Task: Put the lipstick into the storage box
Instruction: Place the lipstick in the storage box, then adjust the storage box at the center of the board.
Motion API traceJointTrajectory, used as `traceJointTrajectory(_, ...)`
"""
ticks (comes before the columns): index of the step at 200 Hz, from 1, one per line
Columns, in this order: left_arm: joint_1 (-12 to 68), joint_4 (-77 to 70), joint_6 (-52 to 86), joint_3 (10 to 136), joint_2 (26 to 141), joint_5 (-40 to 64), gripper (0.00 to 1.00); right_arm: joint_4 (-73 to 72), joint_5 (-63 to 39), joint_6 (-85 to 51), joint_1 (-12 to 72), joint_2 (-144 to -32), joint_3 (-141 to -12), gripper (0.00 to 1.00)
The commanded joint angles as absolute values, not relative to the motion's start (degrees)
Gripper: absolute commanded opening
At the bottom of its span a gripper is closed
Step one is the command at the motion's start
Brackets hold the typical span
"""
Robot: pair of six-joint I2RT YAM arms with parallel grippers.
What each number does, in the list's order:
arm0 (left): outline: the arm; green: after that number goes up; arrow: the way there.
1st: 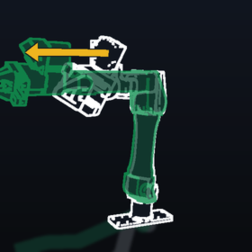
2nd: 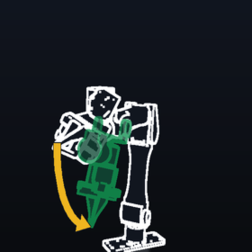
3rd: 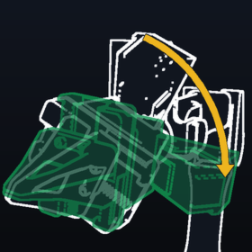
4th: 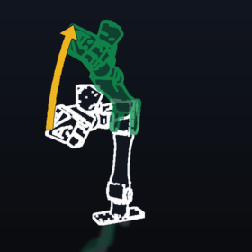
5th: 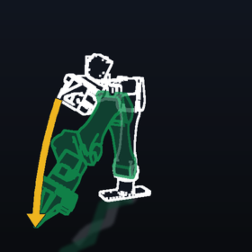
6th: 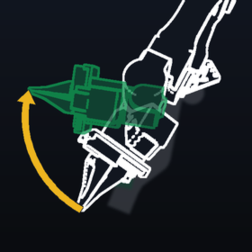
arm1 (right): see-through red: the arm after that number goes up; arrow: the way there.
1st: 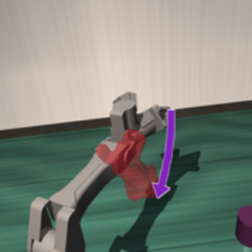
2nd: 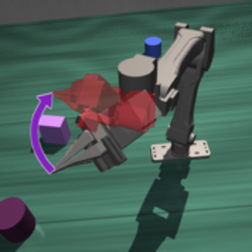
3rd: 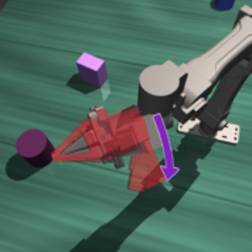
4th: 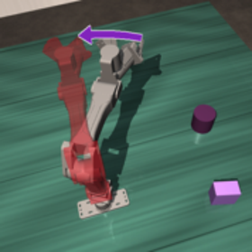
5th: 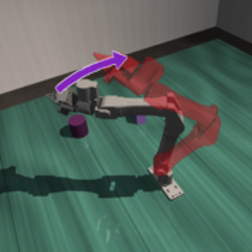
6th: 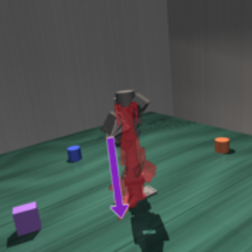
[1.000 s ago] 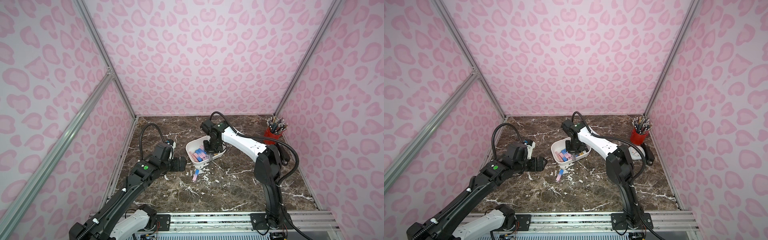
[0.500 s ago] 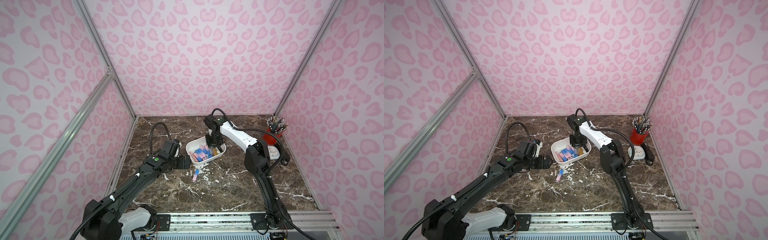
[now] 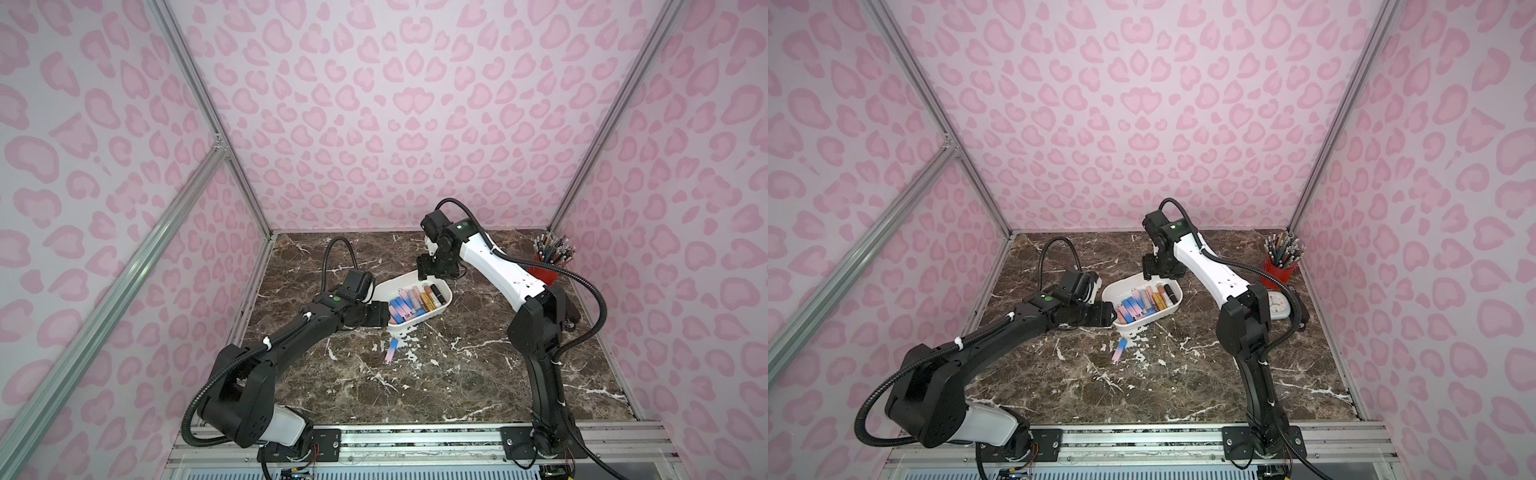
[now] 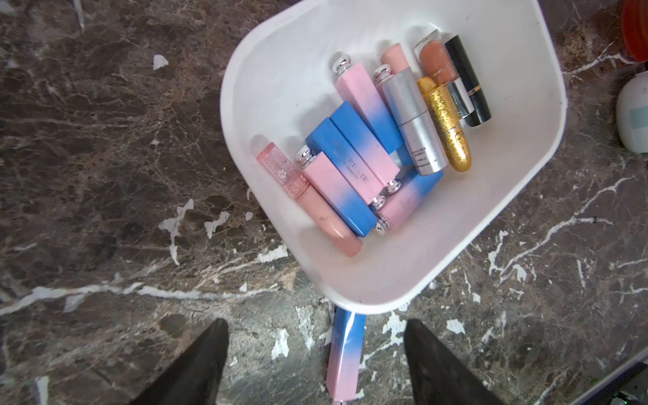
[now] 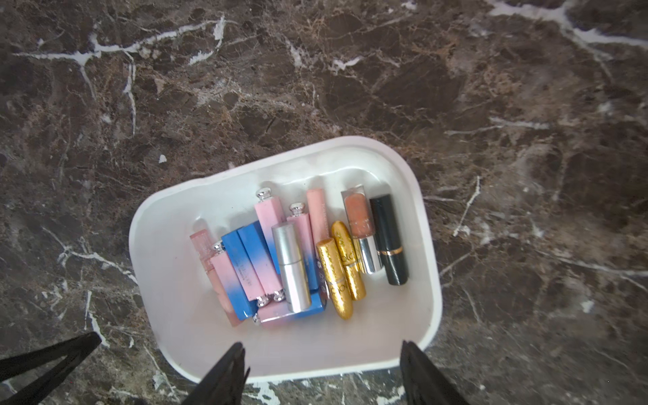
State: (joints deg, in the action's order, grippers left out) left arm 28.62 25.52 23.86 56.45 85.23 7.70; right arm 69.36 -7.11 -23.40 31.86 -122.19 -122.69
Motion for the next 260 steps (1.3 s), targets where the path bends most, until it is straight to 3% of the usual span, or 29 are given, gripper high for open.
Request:
traceJointTrajectory(1,28.6,20.9,24.3,58.2,87.6,7.9,0.67,70.0,-5.2,-22.6,31.5,-119.7,-119.8,0.72)
traceJointTrajectory(58,28.6,21.9,24.1,66.1,97.8,6.6,0.5,69.3,-4.7,-22.7,28.5,-113.5,-112.2,0.71)
traceJointTrajectory(202,25.5,25.5,20.4,87.1,114.2,7.4,0.46,71.4,-6.4,-20.3,24.2,-113.6,-112.4,0.69)
traceJointTrajectory(230,25.5,27.6,19.0,89.8,113.6,8.3,0.53,70.8,-6.7,-20.0,24.2,-112.2,-110.5,0.69)
traceJointTrajectory(252,25.4,27.5,19.1,86.9,108.4,8.3,0.78,68.9,-8.1,-19.3,24.1,-109.8,-107.7,0.69)
traceJointTrajectory(260,25.4,27.4,19.2,85.2,105.5,7.8,0.83,68.1,-8.9,-19.0,24.1,-108.6,-106.4,0.7)
